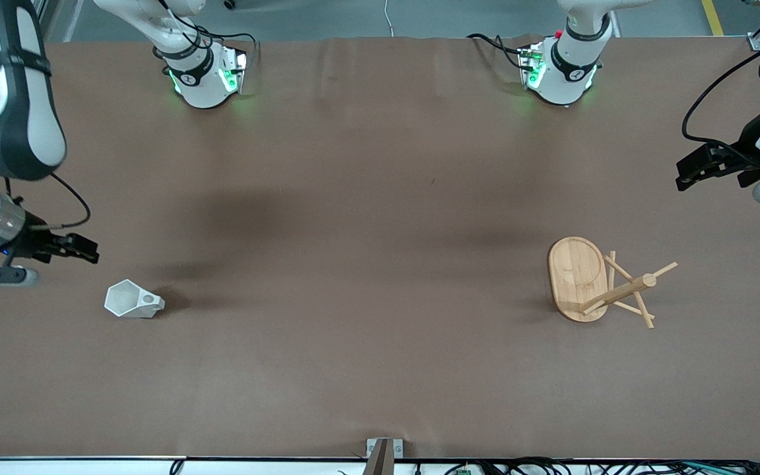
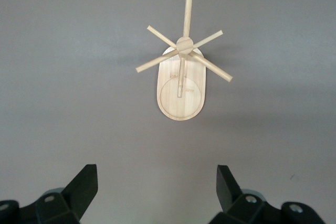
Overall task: Hang cup on rack
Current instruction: 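Reach the right gripper down to the white hexagonal cup, then grasp the white cup rim with the right gripper, then lift the cup with the right gripper while the left gripper approaches, then grasp the cup with the left gripper from the right gripper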
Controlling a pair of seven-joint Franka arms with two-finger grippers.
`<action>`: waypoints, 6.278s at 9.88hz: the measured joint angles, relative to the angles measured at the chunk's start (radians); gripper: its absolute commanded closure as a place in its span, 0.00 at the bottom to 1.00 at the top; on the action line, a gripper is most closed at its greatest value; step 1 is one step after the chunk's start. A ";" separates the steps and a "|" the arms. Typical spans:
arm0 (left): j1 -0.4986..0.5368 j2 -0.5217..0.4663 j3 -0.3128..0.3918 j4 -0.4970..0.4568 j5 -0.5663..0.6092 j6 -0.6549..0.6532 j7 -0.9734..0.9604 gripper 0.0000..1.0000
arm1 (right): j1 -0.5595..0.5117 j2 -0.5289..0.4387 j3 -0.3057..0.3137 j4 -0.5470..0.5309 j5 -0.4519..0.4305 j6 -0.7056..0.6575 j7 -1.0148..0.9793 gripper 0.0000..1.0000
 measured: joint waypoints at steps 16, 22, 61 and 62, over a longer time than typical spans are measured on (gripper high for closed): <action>0.000 0.000 0.000 -0.001 -0.007 -0.001 0.026 0.00 | -0.032 0.303 0.004 0.019 0.040 0.276 -0.011 1.00; 0.000 0.000 0.000 -0.004 -0.007 -0.001 0.026 0.00 | -0.031 0.282 0.009 0.059 0.041 0.247 -0.013 1.00; -0.148 0.150 -0.641 -0.010 -0.191 0.500 0.310 0.00 | 0.285 0.169 0.163 0.307 1.247 -0.623 -0.004 0.98; -0.148 0.151 -0.641 -0.010 -0.191 0.500 0.309 0.00 | 0.289 0.169 0.163 0.306 1.261 -0.622 -0.004 0.98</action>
